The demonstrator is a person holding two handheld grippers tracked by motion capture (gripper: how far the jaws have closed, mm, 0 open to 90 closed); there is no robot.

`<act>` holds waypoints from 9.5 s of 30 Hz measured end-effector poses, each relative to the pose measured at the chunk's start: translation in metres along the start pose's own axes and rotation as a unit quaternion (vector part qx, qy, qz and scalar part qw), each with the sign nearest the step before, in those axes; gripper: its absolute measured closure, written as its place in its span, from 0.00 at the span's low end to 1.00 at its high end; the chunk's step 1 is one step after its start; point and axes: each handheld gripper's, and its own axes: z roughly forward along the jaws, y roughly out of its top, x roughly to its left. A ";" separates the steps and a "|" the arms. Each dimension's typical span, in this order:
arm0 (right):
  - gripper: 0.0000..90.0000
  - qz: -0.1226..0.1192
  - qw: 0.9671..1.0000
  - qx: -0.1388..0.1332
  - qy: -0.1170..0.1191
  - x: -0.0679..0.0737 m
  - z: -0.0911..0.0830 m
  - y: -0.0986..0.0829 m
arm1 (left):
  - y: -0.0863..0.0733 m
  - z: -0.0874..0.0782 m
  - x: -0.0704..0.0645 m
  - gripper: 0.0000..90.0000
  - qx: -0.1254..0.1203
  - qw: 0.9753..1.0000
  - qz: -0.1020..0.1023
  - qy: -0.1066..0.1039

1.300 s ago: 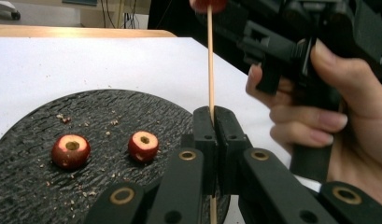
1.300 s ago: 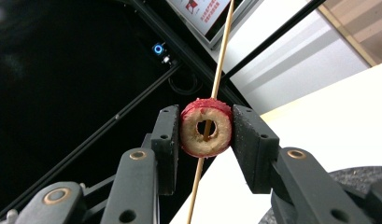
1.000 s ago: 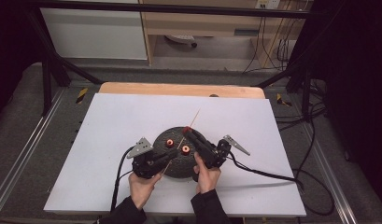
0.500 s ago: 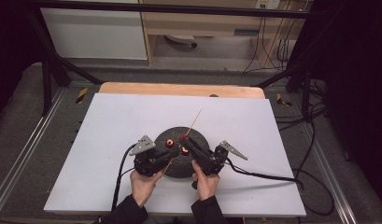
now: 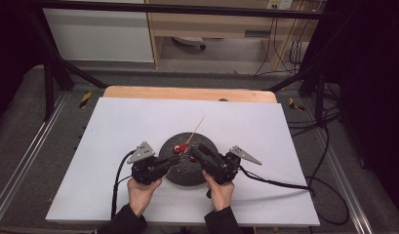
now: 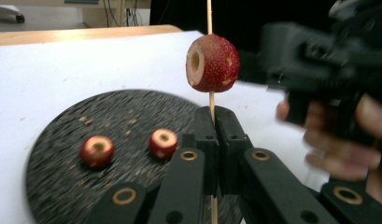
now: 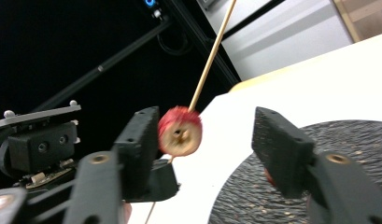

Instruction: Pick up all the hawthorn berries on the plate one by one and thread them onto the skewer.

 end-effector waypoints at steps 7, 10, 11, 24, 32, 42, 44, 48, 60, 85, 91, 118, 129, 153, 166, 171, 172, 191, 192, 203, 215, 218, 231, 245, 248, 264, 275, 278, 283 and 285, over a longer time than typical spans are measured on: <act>0.19 -0.054 0.994 0.087 -0.047 -0.007 -0.003 0.015 | -0.013 -0.022 0.020 0.98 0.022 1.000 0.002 0.018; 0.13 -0.085 0.985 0.130 -0.070 -0.011 -0.004 0.018 | -0.019 -0.030 0.027 0.98 0.027 0.999 0.002 0.023; 0.12 -0.092 0.983 0.139 -0.073 -0.012 -0.004 0.018 | -0.021 -0.034 0.029 0.98 0.030 0.999 0.005 0.027; 0.07 -0.186 0.941 0.257 -0.115 -0.023 0.004 0.019 | -0.045 -0.060 0.041 0.98 0.067 0.996 0.029 0.045; 0.07 -0.240 0.909 0.316 -0.131 -0.019 0.021 0.028 | -0.054 -0.067 0.046 0.98 0.076 0.996 0.022 0.042; 0.08 -0.264 0.875 0.378 -0.146 -0.020 0.047 0.037 | -0.057 -0.069 0.048 0.98 0.086 0.995 0.030 0.047; 0.09 -0.267 0.868 0.393 -0.143 -0.022 0.054 0.037 | -0.058 -0.069 0.048 0.98 0.087 0.995 0.032 0.048; 0.11 -0.275 0.852 0.420 -0.148 -0.023 0.068 0.036 | -0.059 -0.068 0.049 0.98 0.090 0.994 0.033 0.050; 0.26 -0.272 0.823 0.479 -0.140 -0.027 0.098 0.034 | -0.059 -0.066 0.050 0.98 0.096 0.994 0.037 0.050; 0.66 -0.243 0.810 0.524 -0.101 -0.040 0.108 0.030 | -0.059 -0.065 0.051 0.98 0.099 0.993 0.038 0.048; 0.67 -0.242 0.809 0.526 -0.101 -0.040 0.108 0.031 | -0.059 -0.065 0.051 0.98 0.100 0.993 0.038 0.047; 0.68 -0.199 0.855 0.469 -0.096 -0.018 0.089 0.053 | -0.059 -0.065 0.049 0.98 0.101 0.993 0.042 0.046; 0.68 -0.187 0.887 0.414 -0.079 -0.008 0.074 0.053 | -0.059 -0.065 0.048 0.98 0.099 0.993 0.043 0.045; 0.68 -0.096 0.968 0.227 -0.045 -0.018 0.025 0.032 | -0.058 -0.060 0.042 0.98 0.095 0.994 0.043 0.031; 0.68 -0.051 0.988 0.138 -0.045 -0.025 0.010 0.014 | -0.057 -0.054 0.038 0.98 0.092 0.995 0.034 0.023; 0.68 -0.044 0.993 0.104 -0.044 -0.026 0.007 0.010 | -0.056 -0.051 0.035 0.98 0.088 0.995 0.032 0.021; 0.68 -0.040 0.993 0.100 -0.045 -0.026 0.007 0.009 | -0.055 -0.051 0.034 0.98 0.087 0.995 0.033 0.022; 0.68 -0.014 1.000 0.004 -0.027 -0.021 0.002 0.023 | -0.040 -0.035 0.017 0.98 0.053 0.998 0.035 0.013; 0.68 -0.013 1.000 -0.003 -0.027 -0.021 0.003 0.024 | -0.040 -0.033 0.016 0.98 0.051 0.998 0.035 0.011; 0.68 0.002 0.998 -0.051 -0.025 -0.022 0.003 0.037 | -0.035 -0.022 0.004 0.98 0.035 0.999 0.033 0.009; 0.68 0.010 0.995 -0.093 -0.026 -0.025 0.006 0.048 | -0.030 -0.013 -0.005 0.98 0.022 0.999 0.024 -0.002; 0.68 0.007 0.995 -0.100 -0.028 -0.026 0.006 0.049 | -0.029 -0.012 -0.007 0.98 0.021 1.000 0.022 -0.004; 0.68 -0.004 0.992 -0.121 -0.022 -0.027 0.007 0.050 | -0.023 -0.006 -0.014 0.98 0.009 1.000 0.010 -0.017; 0.68 -0.005 0.992 -0.124 -0.019 -0.026 0.007 0.047 | -0.020 -0.001 -0.016 0.98 0.005 1.000 0.002 -0.021; 0.68 -0.006 0.992 -0.125 -0.018 -0.026 0.007 0.047 | -0.019 0.000 -0.017 0.98 0.003 1.000 -0.004 -0.021; 0.68 0.000 0.991 -0.132 -0.008 -0.025 0.008 0.041 | -0.012 0.010 -0.030 0.98 -0.018 0.999 -0.026 -0.003; 0.68 0.000 0.993 -0.117 -0.002 -0.023 0.008 0.031 | -0.001 0.017 -0.029 0.98 -0.020 0.999 -0.032 -0.001; 0.68 -0.002 0.994 -0.111 -0.001 -0.022 0.008 0.027 | 0.001 0.020 -0.028 0.98 -0.020 0.999 -0.033 -0.001; 0.68 -0.008 0.995 -0.100 0.002 -0.020 0.006 0.021 | 0.003 0.024 -0.026 0.98 -0.017 0.999 -0.032 0.000; 0.68 -0.010 0.995 -0.095 0.003 -0.019 0.005 0.018 | 0.005 0.025 -0.027 0.98 -0.016 0.999 -0.030 0.001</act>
